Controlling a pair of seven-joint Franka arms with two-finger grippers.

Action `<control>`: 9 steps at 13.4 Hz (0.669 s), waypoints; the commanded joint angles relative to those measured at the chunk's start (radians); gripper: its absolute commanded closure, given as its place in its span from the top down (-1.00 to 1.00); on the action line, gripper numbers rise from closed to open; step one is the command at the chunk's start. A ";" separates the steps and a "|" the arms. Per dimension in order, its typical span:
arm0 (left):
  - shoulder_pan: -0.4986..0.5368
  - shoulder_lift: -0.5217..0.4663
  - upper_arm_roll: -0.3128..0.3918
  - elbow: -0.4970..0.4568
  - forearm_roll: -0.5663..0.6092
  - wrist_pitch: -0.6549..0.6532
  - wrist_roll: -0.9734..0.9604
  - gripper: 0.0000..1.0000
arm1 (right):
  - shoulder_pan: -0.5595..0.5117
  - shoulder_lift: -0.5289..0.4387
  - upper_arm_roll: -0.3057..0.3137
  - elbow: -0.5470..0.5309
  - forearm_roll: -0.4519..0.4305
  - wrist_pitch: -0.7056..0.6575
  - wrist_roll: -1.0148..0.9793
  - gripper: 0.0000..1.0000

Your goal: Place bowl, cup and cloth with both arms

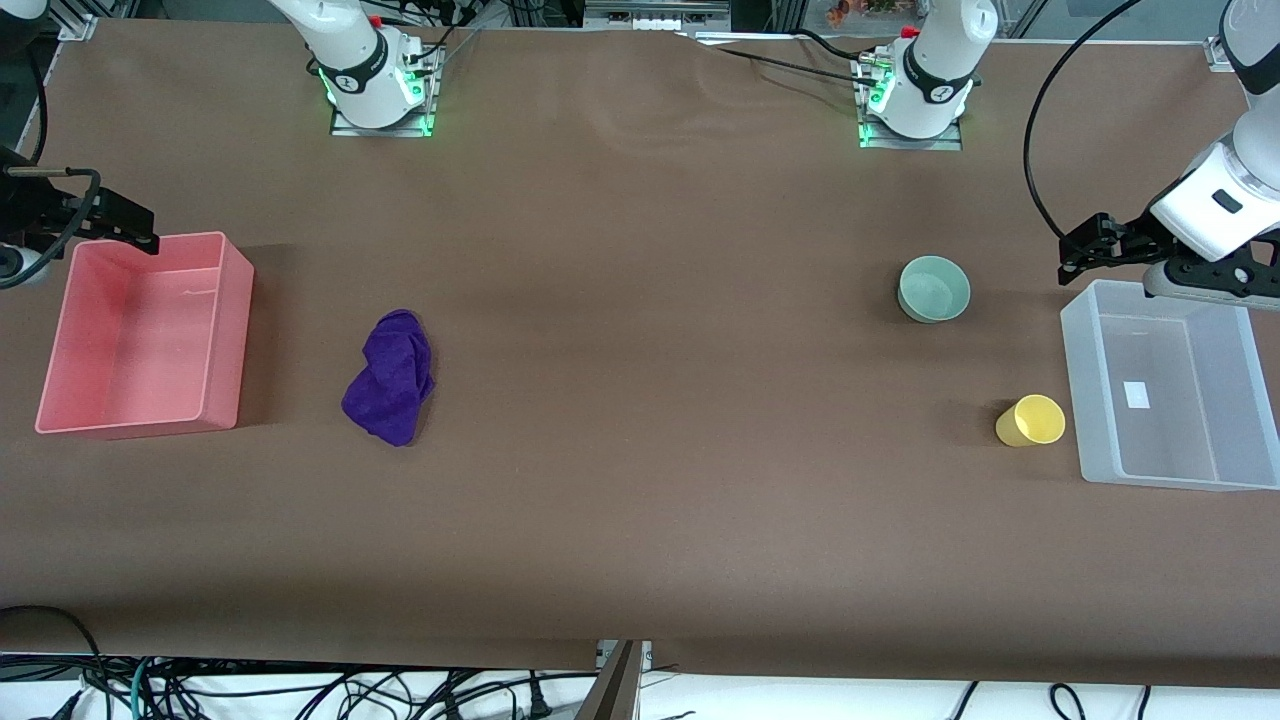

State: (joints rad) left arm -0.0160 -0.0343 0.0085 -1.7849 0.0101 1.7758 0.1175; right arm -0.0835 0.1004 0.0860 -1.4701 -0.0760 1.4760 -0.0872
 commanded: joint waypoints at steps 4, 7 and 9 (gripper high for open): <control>-0.009 -0.035 0.010 -0.033 0.016 -0.002 -0.015 1.00 | 0.001 -0.008 0.000 -0.009 0.012 -0.005 0.015 1.00; -0.004 -0.041 0.008 -0.108 0.016 -0.004 -0.007 1.00 | 0.001 -0.010 0.001 -0.009 0.013 0.004 0.015 1.00; 0.002 -0.041 0.008 -0.184 0.016 -0.007 -0.005 1.00 | 0.001 -0.010 0.003 -0.009 0.012 0.007 0.009 1.00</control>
State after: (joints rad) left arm -0.0144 -0.0387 0.0127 -1.8748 0.0102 1.7642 0.1174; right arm -0.0835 0.1011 0.0862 -1.4714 -0.0754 1.4775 -0.0834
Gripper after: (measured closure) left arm 0.000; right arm 0.000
